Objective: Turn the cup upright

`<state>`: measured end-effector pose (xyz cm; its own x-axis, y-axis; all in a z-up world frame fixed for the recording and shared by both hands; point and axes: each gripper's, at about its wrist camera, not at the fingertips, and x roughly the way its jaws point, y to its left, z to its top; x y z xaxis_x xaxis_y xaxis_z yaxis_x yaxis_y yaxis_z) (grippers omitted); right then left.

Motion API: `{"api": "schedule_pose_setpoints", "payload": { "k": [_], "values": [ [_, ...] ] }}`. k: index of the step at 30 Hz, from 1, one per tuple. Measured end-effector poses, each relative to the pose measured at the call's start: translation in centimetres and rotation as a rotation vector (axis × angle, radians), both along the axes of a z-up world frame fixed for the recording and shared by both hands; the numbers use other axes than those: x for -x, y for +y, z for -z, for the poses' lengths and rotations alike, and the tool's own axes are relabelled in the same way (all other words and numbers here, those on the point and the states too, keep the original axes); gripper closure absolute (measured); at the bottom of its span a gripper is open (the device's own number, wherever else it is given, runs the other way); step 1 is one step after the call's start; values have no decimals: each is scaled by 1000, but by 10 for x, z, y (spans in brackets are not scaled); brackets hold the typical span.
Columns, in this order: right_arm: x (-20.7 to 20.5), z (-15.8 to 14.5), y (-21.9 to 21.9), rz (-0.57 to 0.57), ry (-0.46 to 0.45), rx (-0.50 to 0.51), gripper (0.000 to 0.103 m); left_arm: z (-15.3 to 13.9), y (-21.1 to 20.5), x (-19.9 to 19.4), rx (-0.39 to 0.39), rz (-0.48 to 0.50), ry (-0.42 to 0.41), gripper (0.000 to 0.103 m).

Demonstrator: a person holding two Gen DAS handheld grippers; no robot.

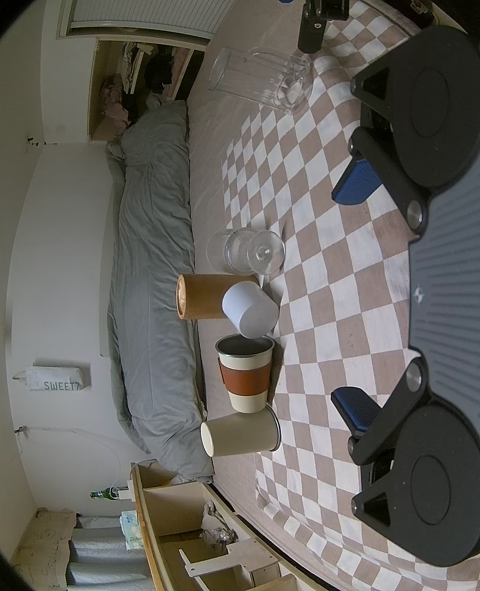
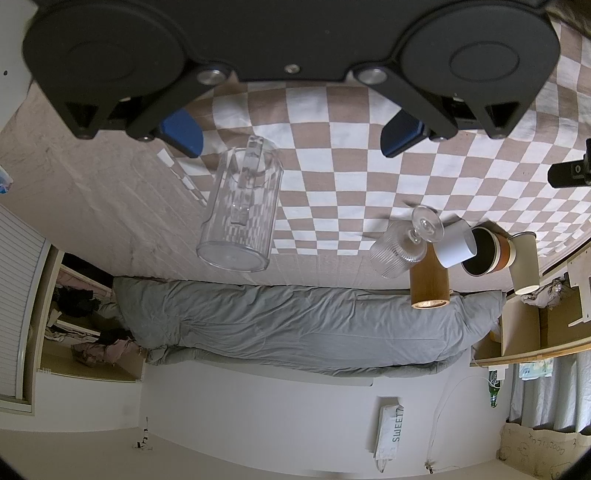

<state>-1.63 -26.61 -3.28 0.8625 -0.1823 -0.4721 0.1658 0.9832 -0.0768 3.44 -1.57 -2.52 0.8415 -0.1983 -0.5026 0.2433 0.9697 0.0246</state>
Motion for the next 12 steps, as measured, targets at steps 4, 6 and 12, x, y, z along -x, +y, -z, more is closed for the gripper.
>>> {"api": "schedule_pose_setpoints", "payload": {
  "k": [4,6,12],
  "values": [
    [0,0,0,0,1,1,0,0,0,0,0,0,0,0],
    [0,0,0,0,1,1,0,0,0,0,0,-1,-1,0],
    [0,0,1,0,0,1,0,-1,4,-1,-2,1,-2,0]
  ]
}}
